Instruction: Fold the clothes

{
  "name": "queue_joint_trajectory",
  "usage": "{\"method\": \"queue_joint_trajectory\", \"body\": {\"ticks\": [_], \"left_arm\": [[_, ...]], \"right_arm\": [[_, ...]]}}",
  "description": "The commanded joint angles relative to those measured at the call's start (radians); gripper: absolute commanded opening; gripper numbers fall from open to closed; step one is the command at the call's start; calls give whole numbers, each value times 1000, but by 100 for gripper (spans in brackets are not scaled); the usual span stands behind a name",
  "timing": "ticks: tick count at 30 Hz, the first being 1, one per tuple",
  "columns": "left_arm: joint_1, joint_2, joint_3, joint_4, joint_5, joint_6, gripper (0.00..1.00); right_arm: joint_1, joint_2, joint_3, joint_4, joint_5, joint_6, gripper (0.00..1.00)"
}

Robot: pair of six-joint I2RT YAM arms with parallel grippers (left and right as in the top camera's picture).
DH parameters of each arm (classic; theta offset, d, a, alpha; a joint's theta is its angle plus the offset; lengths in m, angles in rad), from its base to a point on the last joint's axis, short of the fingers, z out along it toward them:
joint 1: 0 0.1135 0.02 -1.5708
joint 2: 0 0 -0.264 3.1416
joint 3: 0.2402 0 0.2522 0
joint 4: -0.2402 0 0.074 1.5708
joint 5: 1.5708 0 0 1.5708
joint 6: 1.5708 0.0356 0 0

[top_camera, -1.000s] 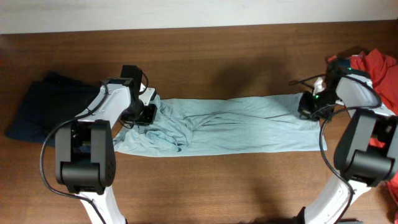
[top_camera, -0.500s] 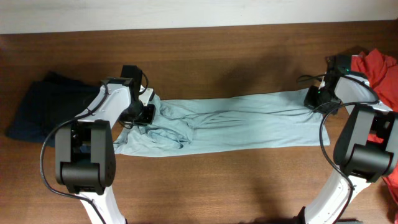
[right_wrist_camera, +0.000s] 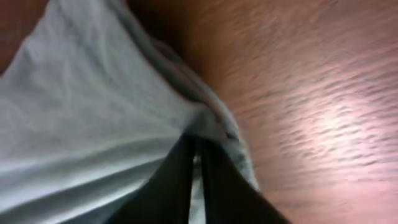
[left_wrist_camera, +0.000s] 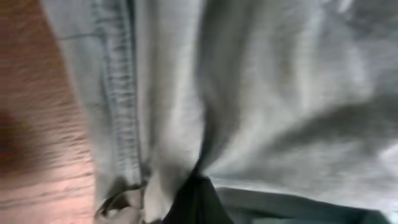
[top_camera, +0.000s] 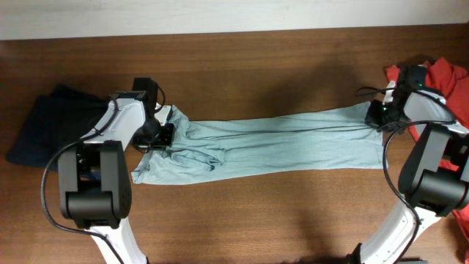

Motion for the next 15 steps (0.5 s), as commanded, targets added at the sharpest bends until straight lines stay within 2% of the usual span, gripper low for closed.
{"method": "queue_joint_trajectory", "body": {"ticks": [1, 5, 6, 9, 13, 15], "left_arm": [[23, 2, 44, -53, -61, -10, 5], [23, -32, 151, -143, -59, -11, 9], [23, -45, 183, -167, -60, -11, 10], [24, -87, 280, -233, -61, -10, 11], [23, -140, 414, -320, -73, -10, 15], [23, -165, 469, -359, -78, -10, 18]], "right_arm": [[-13, -2, 16, -43, -152, -13, 14], [-21, -62, 30, -92, -260, -14, 24], [-26, -83, 34, -106, -286, -14, 31], [-55, -153, 41, -131, -353, -13, 44], [-125, -242, 50, -170, -372, -14, 77], [-175, -264, 50, -190, -369, -49, 85]]}}
